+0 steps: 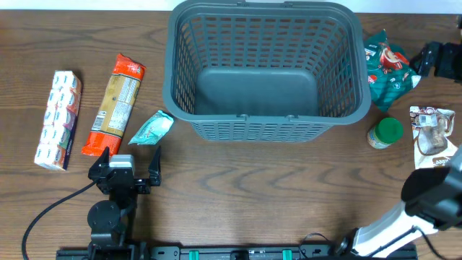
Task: Pack container
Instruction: 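Reach the right gripper toward the green-lidded jar on the right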
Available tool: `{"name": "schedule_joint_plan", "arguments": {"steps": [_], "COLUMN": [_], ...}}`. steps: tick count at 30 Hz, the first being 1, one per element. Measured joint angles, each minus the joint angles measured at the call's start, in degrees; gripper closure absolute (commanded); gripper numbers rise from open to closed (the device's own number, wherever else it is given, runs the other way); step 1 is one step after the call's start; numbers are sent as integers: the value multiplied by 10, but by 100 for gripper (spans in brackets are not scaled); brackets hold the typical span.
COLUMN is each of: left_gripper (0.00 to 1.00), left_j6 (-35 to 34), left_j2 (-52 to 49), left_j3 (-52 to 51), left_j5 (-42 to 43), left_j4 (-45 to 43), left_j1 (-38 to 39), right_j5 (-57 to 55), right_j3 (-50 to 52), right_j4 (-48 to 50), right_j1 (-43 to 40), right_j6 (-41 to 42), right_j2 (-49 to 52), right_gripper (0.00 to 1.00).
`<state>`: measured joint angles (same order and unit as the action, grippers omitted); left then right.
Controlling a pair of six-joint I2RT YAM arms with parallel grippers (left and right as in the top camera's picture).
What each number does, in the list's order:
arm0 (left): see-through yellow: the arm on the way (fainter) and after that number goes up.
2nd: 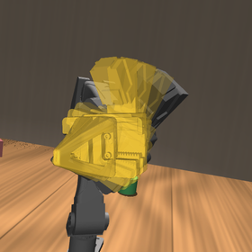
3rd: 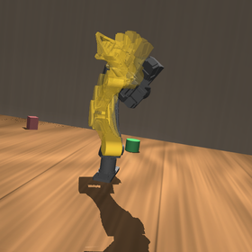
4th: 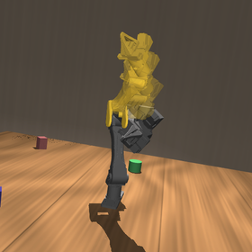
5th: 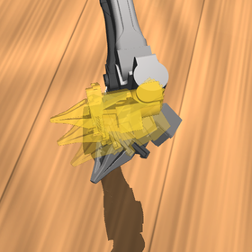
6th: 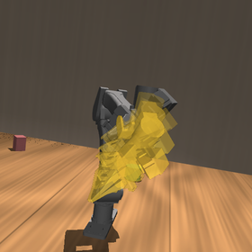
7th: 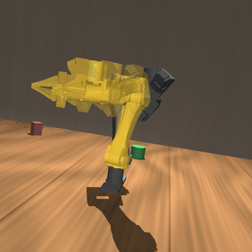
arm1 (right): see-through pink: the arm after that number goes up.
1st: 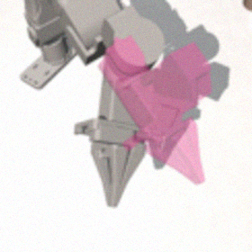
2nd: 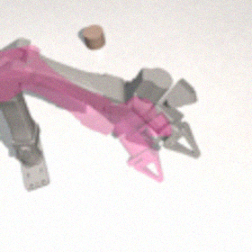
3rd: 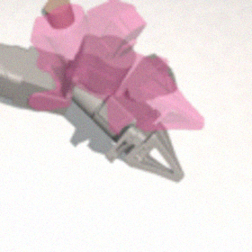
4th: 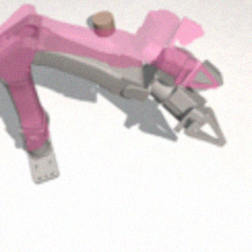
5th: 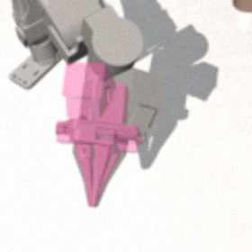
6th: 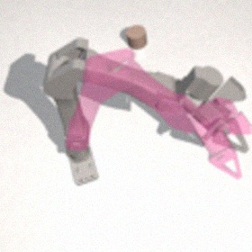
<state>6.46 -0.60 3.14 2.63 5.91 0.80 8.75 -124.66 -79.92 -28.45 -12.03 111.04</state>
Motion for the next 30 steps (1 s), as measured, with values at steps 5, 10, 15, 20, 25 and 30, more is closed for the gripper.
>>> {"name": "schedule_joint_plan", "arguments": {"steps": [5,10,15,20,25,30], "left_gripper": [1,1,1,1,1,1], "left_j6": [0,0,0,0,0,0], "left_j2": [0,0,0,0,0,0], "left_j3": [0,0,0,0,0,0], "left_j5": [0,0,0,0,0,0], "left_j4": [0,0,0,0,0,0], "left_j1": [0,0,0,0,0,0], "right_j5": [12,19,30,38,33,15], "right_j3": [0,0,0,0,0,0], "right_j4": [16,18,16,7,0,-26], "right_j1": [-3,-3,-3,-3,-3,-3], "right_j6": [-7,-12,-40,-68,-50,21], "right_j2": [20,35,57,88,108,109], "right_gripper": [1,1,1,1,1,1]}}
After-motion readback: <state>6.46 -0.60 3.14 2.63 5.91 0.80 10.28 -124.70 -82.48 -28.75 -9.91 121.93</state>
